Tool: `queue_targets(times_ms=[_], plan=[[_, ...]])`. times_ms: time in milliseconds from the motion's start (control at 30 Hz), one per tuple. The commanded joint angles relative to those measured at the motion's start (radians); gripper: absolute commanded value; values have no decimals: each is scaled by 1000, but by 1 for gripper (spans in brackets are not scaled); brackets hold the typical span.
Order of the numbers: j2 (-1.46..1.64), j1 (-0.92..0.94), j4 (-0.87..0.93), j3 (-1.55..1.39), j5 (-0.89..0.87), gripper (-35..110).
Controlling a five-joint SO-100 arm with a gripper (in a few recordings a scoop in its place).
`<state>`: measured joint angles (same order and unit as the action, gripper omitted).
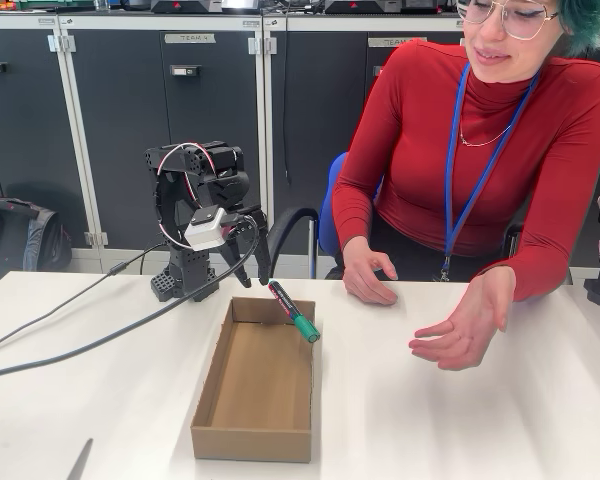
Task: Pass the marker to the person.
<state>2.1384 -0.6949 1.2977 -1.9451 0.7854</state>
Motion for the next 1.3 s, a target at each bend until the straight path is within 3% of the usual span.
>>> queue_targets(times_ms=[0, 433, 1267], plan=[[54, 6, -40, -2, 106, 12], [66, -104, -198, -77, 339, 16], [-156, -110, -509, -95, 453, 20]])
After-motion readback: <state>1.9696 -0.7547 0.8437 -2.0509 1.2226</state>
